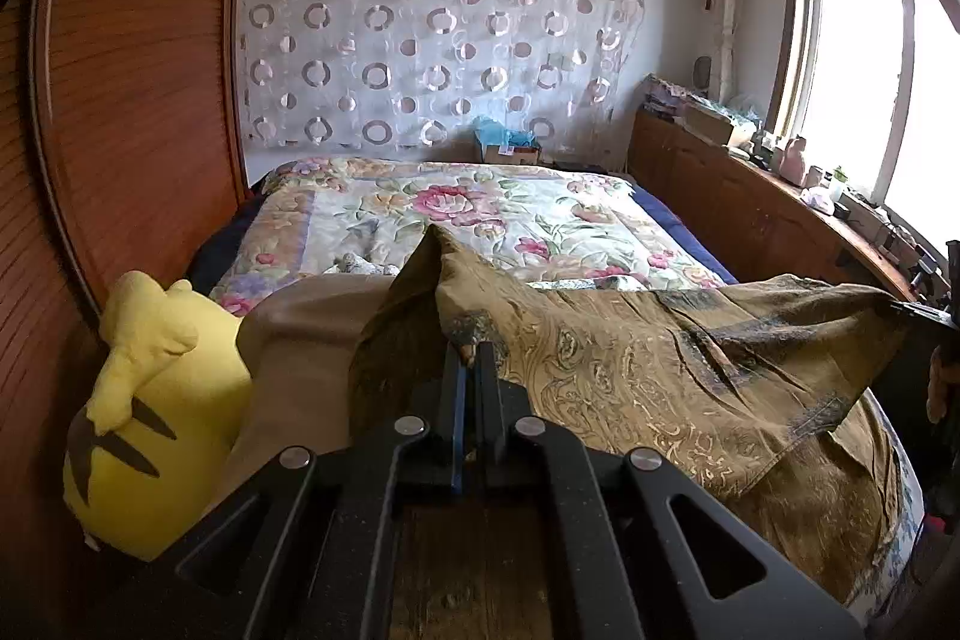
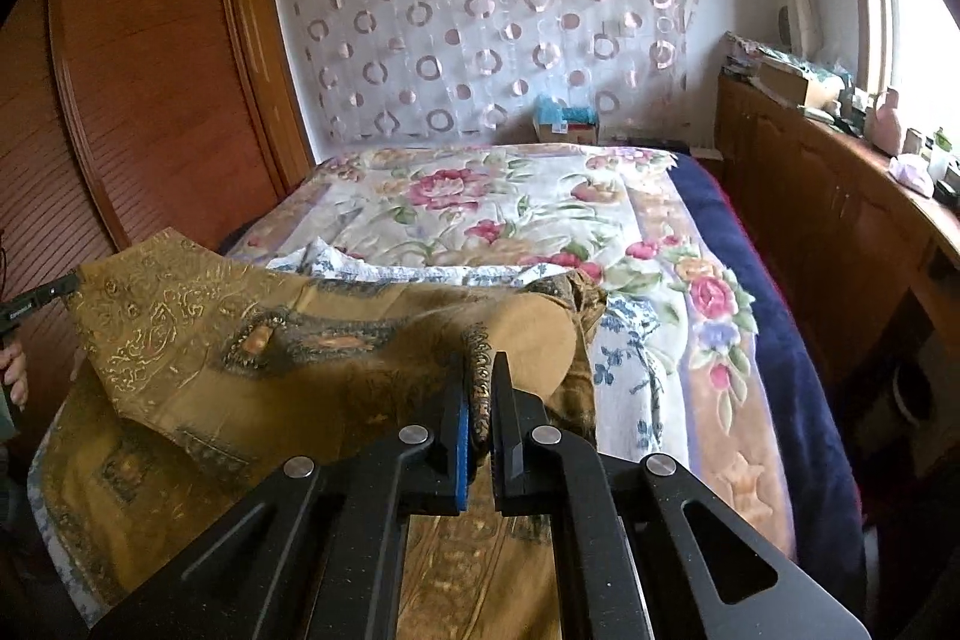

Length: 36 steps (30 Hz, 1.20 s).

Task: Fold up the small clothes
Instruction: 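Fold the held edge over the shirt body with both grippers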

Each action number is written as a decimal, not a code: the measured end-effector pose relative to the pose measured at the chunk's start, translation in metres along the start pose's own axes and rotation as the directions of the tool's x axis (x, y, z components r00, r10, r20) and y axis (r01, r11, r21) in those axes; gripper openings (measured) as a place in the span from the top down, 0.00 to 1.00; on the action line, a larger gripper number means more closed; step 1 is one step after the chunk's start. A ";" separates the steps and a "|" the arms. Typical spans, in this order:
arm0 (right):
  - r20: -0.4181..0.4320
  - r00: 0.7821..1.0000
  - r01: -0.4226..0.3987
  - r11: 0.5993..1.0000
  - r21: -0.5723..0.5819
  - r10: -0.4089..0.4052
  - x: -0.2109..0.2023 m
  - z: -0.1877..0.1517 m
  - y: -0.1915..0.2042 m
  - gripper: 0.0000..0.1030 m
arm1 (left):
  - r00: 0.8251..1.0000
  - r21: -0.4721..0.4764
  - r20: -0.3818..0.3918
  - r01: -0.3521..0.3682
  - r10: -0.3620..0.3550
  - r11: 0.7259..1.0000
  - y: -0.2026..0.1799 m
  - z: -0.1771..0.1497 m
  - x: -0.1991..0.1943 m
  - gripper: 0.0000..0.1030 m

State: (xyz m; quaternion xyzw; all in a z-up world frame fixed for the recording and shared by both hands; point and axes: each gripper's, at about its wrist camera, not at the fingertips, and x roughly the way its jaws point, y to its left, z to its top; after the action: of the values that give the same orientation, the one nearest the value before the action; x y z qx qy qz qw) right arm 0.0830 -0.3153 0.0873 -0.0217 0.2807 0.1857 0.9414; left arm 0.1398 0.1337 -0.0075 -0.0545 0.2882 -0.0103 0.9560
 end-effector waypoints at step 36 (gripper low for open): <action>0.047 0.998 0.036 0.999 -0.012 -0.035 -0.121 -0.096 0.014 0.97 | 1.000 0.006 0.010 -0.007 0.006 1.000 -0.002 -0.102 -0.090 0.97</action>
State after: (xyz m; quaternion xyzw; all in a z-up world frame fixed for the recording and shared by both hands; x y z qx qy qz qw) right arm -0.0654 -0.3568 0.0723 -0.0284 0.2569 0.1712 0.9507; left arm 0.0084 0.1264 -0.0420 -0.0507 0.2834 -0.0078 0.9576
